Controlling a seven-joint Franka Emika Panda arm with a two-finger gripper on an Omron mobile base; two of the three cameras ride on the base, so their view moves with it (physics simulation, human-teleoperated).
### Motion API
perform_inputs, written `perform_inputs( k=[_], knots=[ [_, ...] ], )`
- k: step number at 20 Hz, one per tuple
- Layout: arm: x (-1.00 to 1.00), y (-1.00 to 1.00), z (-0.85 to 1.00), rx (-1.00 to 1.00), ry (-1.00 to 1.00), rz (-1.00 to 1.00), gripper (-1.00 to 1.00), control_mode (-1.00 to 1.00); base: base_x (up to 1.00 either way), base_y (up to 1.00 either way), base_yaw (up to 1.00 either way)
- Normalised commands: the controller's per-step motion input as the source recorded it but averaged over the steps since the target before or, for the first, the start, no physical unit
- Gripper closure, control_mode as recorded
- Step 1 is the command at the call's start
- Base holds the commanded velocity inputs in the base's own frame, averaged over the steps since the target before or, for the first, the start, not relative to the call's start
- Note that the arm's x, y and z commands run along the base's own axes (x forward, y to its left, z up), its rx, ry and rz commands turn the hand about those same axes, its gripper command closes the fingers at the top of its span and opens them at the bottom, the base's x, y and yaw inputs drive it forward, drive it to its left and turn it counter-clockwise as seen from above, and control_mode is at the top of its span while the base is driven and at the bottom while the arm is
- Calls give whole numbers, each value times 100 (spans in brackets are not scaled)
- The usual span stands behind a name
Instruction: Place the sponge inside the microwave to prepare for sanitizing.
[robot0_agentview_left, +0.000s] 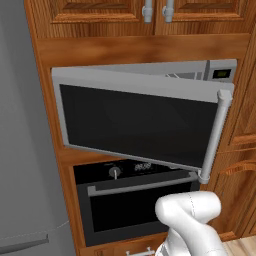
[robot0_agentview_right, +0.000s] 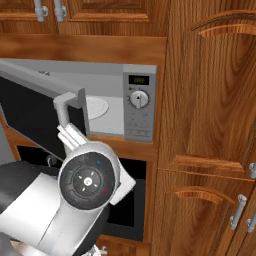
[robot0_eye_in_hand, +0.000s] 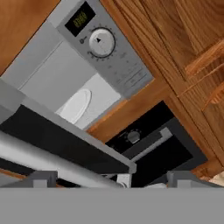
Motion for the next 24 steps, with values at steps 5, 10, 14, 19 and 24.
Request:
perform_inputs(
  k=[5,10,14,19,24],
  knots=[
    [12,-30,-38,50,6,-25,-100,-100,0,0,0],
    [23,-8,-25,32,15,-3,-100,-100,0,0,0],
    [33,-2,-12,15,-1,3,-100,-100,0,0,0],
    [28,7,-27,10,0,1,-100,-100,0,0,0],
    [51,10,-10,2,-1,1,-100,-100,0,0,0]
  ],
)
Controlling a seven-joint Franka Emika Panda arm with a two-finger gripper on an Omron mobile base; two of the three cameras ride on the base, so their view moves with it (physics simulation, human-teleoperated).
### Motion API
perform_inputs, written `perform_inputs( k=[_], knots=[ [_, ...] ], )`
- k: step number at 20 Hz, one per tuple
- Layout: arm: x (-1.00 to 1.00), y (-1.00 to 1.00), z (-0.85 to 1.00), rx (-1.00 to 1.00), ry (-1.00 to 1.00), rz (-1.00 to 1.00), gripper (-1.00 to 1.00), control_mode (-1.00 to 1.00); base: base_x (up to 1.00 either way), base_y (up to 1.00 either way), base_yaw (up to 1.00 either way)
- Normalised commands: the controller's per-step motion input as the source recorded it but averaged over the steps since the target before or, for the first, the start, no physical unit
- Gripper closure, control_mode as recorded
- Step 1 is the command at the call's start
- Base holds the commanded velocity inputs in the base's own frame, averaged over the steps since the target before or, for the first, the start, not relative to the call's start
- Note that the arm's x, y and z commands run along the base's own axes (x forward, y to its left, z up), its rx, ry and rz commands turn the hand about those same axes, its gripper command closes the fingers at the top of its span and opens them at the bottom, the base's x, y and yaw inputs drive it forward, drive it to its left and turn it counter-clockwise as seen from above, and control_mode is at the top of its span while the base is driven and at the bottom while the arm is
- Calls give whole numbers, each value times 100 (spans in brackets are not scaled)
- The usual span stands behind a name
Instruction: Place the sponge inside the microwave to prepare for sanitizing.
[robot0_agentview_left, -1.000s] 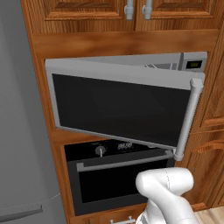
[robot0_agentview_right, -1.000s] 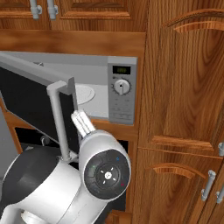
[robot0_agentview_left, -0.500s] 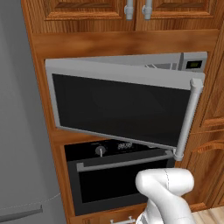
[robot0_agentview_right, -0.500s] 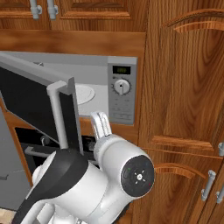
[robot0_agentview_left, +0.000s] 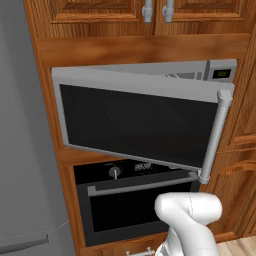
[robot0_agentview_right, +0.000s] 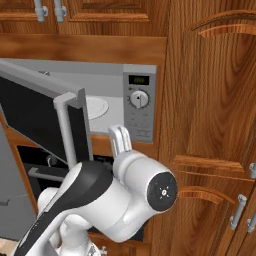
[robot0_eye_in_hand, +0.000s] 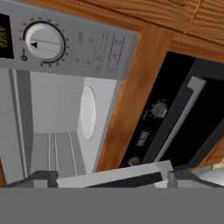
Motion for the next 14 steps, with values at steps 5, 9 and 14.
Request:
perform_inputs(
  k=[5,9,14],
  knots=[
    [41,14,-11,3,0,0,-100,-100,0,0,0],
    [18,18,-27,16,0,1,-100,-100,0,0,0],
    [8,31,-25,19,-1,9,-100,-100,0,0,0]
  ],
)
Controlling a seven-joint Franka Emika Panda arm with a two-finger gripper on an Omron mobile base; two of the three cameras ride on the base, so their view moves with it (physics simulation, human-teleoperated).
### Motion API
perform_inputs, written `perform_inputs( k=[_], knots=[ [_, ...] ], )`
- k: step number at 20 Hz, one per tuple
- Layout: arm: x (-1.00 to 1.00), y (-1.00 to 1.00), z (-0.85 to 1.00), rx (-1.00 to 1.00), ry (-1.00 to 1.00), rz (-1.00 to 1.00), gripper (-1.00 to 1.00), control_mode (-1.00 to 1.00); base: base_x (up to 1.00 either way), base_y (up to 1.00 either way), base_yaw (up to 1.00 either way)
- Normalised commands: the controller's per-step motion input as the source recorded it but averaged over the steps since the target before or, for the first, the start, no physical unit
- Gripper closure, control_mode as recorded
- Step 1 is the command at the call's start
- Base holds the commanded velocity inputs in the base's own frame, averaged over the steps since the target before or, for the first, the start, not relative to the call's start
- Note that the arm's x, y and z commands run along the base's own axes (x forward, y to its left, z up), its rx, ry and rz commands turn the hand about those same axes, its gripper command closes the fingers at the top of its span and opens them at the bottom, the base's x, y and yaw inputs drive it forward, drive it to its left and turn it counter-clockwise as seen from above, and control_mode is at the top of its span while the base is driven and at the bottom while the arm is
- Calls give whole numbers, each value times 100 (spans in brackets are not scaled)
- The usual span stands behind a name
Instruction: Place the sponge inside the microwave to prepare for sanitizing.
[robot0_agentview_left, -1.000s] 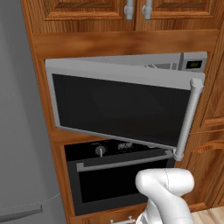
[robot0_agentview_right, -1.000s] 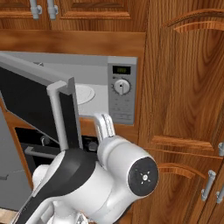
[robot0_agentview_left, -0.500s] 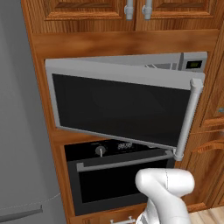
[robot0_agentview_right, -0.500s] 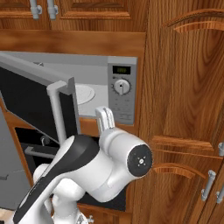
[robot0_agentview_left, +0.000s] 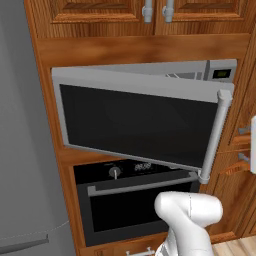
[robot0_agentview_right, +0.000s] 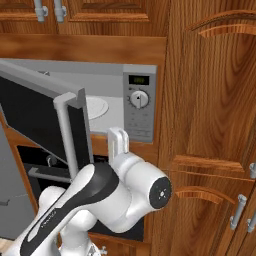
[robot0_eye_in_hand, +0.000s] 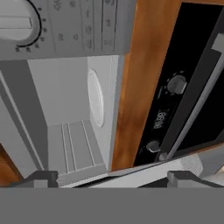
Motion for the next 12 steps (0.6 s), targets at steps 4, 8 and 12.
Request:
perform_inputs(
  k=[4,8,12],
  knots=[
    [20,34,-4,4,-1,12,-100,-100,0,0,0],
    [21,46,0,0,0,4,-100,-100,0,0,0],
    [10,37,0,0,0,6,-100,-100,0,0,0]
  ],
)
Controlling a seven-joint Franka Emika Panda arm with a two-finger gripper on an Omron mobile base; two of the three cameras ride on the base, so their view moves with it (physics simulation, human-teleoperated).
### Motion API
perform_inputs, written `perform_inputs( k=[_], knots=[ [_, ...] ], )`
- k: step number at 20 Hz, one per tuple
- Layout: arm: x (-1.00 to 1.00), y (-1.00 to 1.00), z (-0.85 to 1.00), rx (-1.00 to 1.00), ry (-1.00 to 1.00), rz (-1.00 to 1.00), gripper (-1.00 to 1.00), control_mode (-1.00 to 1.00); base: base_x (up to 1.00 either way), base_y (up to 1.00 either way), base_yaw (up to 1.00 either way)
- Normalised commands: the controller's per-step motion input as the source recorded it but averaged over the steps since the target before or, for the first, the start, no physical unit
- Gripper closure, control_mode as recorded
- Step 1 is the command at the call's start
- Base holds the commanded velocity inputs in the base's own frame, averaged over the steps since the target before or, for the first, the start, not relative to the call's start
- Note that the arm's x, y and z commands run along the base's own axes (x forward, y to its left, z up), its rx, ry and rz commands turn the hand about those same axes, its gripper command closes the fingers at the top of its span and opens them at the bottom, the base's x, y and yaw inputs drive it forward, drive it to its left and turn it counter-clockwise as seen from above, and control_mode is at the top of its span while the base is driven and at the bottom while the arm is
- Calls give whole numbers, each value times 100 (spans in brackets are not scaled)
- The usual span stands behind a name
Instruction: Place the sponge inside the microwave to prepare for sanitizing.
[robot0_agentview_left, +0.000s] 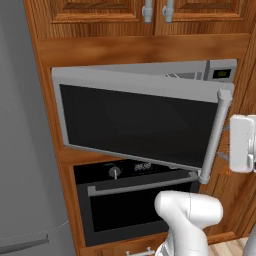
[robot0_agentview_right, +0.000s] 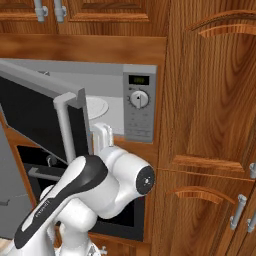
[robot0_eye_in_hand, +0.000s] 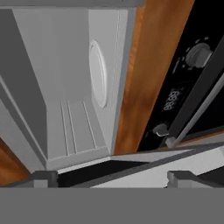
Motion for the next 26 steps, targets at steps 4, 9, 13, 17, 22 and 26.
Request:
perform_inputs(
  k=[4,9,13,17,22,26],
  knots=[
    [-6,43,0,0,0,16,-100,-100,0,0,0],
    [-28,42,6,9,3,35,-100,-100,0,0,0],
    [-33,67,-1,4,1,38,-100,-100,0,0,0],
    [-30,100,-11,0,10,38,-100,-100,0,0,0],
    [-18,100,-12,0,12,34,-100,-100,0,0,0],
    [-32,100,-22,0,10,32,-100,-100,0,0,0]
  ],
)
